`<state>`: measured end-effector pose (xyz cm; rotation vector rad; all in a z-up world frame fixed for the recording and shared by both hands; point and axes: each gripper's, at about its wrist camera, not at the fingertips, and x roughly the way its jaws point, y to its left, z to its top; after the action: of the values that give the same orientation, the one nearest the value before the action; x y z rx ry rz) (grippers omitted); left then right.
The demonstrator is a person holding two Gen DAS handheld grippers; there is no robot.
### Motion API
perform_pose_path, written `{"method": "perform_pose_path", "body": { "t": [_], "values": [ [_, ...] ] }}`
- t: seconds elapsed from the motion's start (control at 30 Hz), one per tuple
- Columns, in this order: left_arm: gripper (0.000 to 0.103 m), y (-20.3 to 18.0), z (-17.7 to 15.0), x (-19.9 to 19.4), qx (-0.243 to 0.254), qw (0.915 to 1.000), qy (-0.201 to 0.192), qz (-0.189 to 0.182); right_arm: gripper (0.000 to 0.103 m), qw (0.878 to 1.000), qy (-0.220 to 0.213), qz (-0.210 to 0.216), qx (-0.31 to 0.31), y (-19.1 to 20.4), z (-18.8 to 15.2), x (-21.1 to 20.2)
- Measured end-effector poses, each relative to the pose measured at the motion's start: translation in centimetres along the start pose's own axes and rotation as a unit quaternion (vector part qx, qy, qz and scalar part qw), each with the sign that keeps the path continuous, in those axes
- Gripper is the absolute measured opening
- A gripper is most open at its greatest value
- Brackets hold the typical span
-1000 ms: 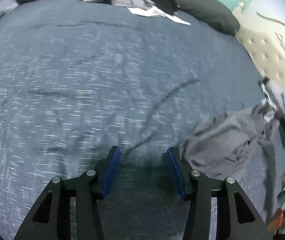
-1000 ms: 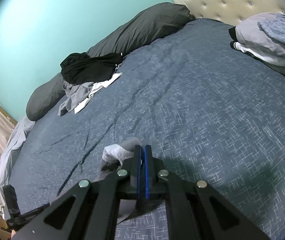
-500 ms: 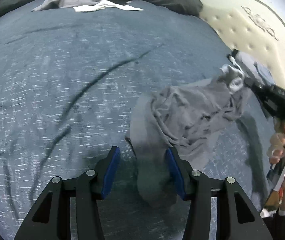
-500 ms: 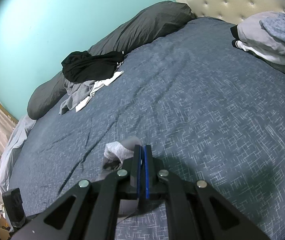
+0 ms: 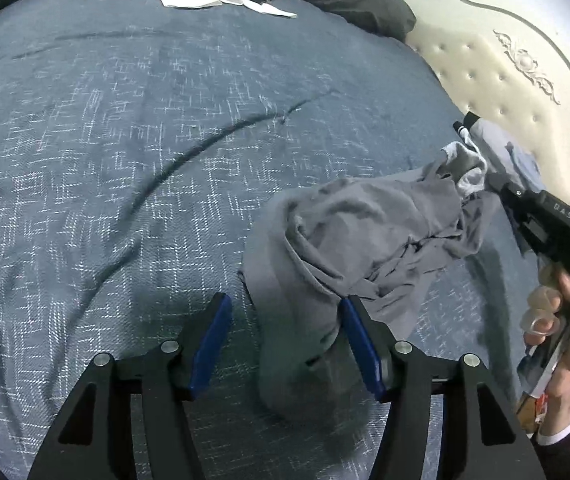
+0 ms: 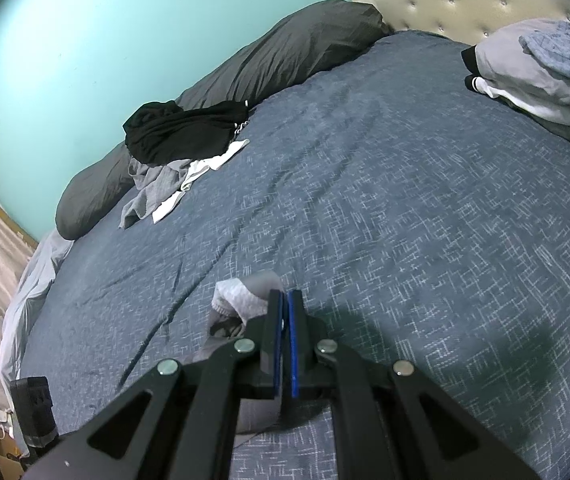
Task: Fold clothes
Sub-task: 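Lower the left tool onto the garment and grasp it while the right tool holds its edge, then lift the garment with the left tool while the right tool holds the other part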
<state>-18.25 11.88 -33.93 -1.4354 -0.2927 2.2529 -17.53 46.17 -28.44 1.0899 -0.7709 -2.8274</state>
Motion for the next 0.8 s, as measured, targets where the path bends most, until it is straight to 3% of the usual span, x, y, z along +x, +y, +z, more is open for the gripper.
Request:
{"method": "perform_pose_path", "body": {
  "t": [0.1, 0.4, 0.6, 0.8],
  "values": [
    [0.045, -0.2, 0.1, 0.2, 0.003, 1.0, 0.002, -0.002, 0.003, 1.0, 0.001, 0.0, 0.001, -0.1, 0.0, 0.1],
    [0.025, -0.8, 0.2, 0.9, 0.013, 0.9999, 0.008, -0.007, 0.003, 1.0, 0.0, 0.0, 0.002, -0.2, 0.0, 0.1],
    [0.009, -0.4, 0.6, -0.4, 0.023, 0.9994, -0.016, 0.018, 0.003, 1.0, -0.002, 0.0, -0.001, 0.1, 0.0, 0.1],
    [0.006, 0.0, 0.9, -1.7, 0.032, 0.9978, -0.04, 0.043, 0.003, 1.0, -0.01, 0.0, -0.004, 0.5, 0.1, -0.2]
  ]
}}
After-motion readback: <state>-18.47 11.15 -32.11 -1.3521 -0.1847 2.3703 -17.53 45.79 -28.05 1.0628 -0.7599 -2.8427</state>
